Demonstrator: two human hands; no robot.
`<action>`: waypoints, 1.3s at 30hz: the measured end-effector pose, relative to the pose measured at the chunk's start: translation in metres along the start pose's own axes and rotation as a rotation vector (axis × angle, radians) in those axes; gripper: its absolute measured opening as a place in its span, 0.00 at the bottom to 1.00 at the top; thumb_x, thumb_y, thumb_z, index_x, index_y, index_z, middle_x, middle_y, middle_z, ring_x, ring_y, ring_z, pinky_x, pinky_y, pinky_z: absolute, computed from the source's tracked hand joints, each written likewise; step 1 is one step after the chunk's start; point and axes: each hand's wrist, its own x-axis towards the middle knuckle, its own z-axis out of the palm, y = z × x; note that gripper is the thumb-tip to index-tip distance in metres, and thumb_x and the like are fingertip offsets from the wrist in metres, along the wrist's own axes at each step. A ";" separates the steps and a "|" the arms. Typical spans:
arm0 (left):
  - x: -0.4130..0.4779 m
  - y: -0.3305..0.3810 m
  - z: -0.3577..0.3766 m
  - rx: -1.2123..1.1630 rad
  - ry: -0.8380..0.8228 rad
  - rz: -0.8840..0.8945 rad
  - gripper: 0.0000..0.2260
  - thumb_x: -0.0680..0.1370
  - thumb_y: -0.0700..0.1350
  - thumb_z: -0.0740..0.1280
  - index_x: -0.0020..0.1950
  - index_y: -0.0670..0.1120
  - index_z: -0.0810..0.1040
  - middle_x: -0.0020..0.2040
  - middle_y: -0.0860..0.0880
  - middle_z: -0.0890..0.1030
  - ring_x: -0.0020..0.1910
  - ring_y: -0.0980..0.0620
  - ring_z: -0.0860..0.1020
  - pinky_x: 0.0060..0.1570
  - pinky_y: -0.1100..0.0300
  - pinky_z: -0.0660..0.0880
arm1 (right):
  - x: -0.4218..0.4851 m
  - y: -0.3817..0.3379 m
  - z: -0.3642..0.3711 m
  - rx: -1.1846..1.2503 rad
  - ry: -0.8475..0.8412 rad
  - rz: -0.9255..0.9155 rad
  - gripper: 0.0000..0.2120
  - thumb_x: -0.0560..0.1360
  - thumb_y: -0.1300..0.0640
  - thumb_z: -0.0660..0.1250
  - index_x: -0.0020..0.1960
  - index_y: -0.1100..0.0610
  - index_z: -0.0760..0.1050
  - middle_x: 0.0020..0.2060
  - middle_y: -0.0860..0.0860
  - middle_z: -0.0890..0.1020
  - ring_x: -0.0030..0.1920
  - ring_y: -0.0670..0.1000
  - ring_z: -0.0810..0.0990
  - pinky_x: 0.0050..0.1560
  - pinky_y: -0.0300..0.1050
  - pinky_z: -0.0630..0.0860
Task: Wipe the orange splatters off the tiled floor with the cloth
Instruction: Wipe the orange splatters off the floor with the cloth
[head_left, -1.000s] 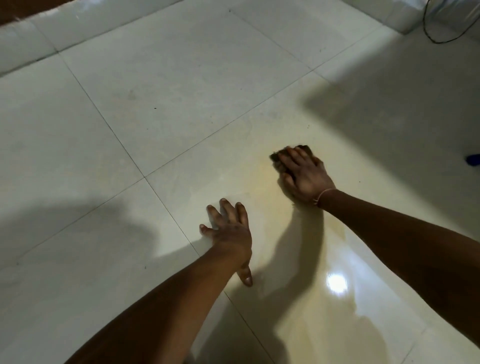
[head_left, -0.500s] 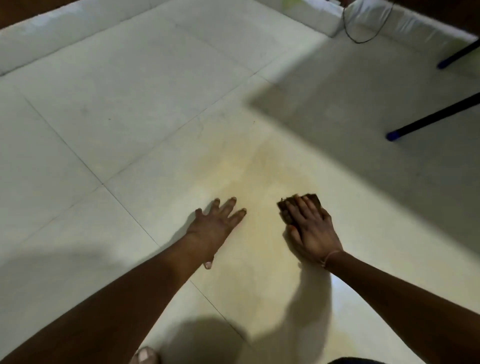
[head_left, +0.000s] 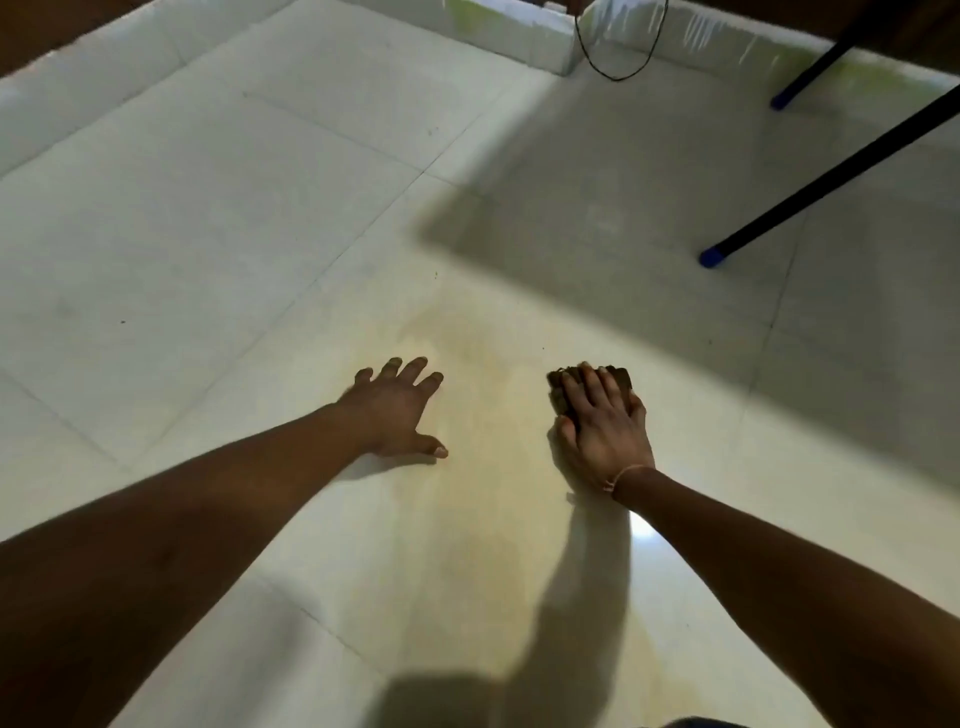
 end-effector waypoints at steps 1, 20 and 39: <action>0.012 -0.010 -0.004 -0.001 0.022 0.011 0.45 0.72 0.69 0.64 0.79 0.49 0.48 0.80 0.46 0.45 0.78 0.42 0.47 0.74 0.41 0.52 | 0.018 -0.009 -0.002 -0.012 -0.023 -0.050 0.31 0.74 0.43 0.45 0.77 0.45 0.54 0.78 0.49 0.54 0.77 0.51 0.48 0.72 0.59 0.54; 0.082 -0.112 0.045 -0.143 0.540 0.091 0.28 0.75 0.61 0.60 0.72 0.49 0.68 0.74 0.48 0.67 0.70 0.46 0.67 0.70 0.43 0.60 | 0.234 -0.179 0.007 0.003 -0.053 -0.228 0.28 0.78 0.45 0.48 0.78 0.47 0.55 0.78 0.51 0.57 0.77 0.54 0.51 0.70 0.57 0.53; 0.087 -0.093 0.045 -0.151 0.609 -0.009 0.27 0.76 0.61 0.55 0.67 0.45 0.71 0.73 0.46 0.68 0.70 0.43 0.66 0.70 0.42 0.58 | 0.060 -0.071 0.012 0.021 0.063 0.125 0.30 0.75 0.45 0.49 0.77 0.47 0.57 0.77 0.52 0.59 0.77 0.54 0.53 0.70 0.59 0.56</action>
